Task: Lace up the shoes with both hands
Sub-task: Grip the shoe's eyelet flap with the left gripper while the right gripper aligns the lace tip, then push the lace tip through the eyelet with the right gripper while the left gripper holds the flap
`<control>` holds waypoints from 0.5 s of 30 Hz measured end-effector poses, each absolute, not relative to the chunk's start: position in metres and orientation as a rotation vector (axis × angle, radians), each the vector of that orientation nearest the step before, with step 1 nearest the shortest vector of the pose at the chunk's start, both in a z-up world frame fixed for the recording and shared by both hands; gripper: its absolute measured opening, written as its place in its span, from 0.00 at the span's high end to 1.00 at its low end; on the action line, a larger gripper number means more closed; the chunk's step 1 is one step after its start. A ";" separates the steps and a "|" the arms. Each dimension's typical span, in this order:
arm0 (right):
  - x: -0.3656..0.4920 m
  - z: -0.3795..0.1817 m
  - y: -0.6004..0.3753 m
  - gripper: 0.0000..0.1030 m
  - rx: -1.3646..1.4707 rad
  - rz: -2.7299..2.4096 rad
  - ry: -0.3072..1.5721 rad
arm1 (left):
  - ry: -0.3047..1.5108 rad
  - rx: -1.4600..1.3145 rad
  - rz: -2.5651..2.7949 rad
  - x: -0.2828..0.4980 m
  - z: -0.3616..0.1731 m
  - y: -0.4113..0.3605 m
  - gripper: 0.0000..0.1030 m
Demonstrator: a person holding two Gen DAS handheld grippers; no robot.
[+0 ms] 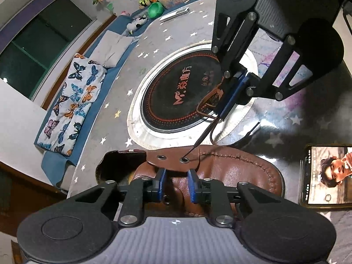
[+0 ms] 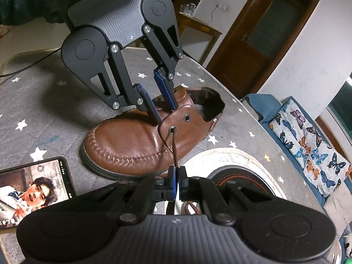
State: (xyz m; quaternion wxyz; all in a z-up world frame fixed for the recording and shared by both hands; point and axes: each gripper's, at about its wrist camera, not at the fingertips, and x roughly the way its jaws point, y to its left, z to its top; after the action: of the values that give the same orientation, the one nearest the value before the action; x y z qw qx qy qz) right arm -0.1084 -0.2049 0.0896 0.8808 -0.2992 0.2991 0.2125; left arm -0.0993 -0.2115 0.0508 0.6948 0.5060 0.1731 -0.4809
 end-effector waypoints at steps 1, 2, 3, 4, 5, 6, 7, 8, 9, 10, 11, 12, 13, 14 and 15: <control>-0.108 0.090 -0.205 0.98 -0.624 0.442 0.623 | 0.381 1.129 -1.080 -0.099 0.050 -0.212 0.78; -0.108 0.089 -0.205 0.98 -0.625 0.442 0.623 | 0.379 1.128 -1.085 -0.099 0.048 -0.213 0.79; -0.108 0.089 -0.205 0.98 -0.625 0.441 0.623 | 0.387 1.124 -1.083 -0.097 0.046 -0.214 0.79; -0.108 0.089 -0.206 0.98 -0.626 0.440 0.624 | 0.380 1.120 -1.086 -0.097 0.045 -0.214 0.80; -0.108 0.089 -0.206 0.98 -0.626 0.440 0.624 | 0.374 1.116 -1.089 -0.097 0.044 -0.214 0.80; -0.107 0.089 -0.206 0.98 -0.628 0.439 0.624 | 0.369 1.109 -1.095 -0.097 0.045 -0.213 0.80; -0.108 0.089 -0.206 0.98 -0.629 0.439 0.624 | 0.366 1.098 -1.104 -0.097 0.047 -0.212 0.80; -0.108 0.089 -0.206 0.98 -0.631 0.439 0.624 | 0.364 1.094 -1.112 -0.096 0.048 -0.212 0.80; -0.108 0.089 -0.206 0.98 -0.633 0.439 0.624 | 0.361 1.099 -1.116 -0.096 0.049 -0.212 0.80; -0.108 0.089 -0.206 0.98 -0.634 0.440 0.624 | 0.357 1.105 -1.120 -0.096 0.049 -0.213 0.80; -0.108 0.089 -0.206 0.98 -0.636 0.440 0.623 | 0.352 1.111 -1.123 -0.097 0.049 -0.213 0.80; -0.107 0.089 -0.206 0.98 -0.638 0.440 0.622 | 0.349 1.112 -1.124 -0.097 0.048 -0.213 0.80; -0.106 0.089 -0.206 0.98 -0.639 0.439 0.621 | 0.350 1.110 -1.125 -0.097 0.048 -0.214 0.80; -0.106 0.089 -0.206 0.98 -0.639 0.440 0.619 | 0.351 1.107 -1.127 -0.097 0.048 -0.214 0.80; -0.106 0.089 -0.206 0.98 -0.640 0.441 0.619 | 0.351 1.105 -1.129 -0.097 0.048 -0.214 0.80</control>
State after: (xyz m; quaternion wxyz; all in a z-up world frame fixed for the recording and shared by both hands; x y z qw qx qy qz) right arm -0.1059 -0.2062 0.0889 0.8790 -0.3071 0.2971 0.2115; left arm -0.0972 -0.2139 0.0484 0.6901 0.4943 0.1569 -0.5048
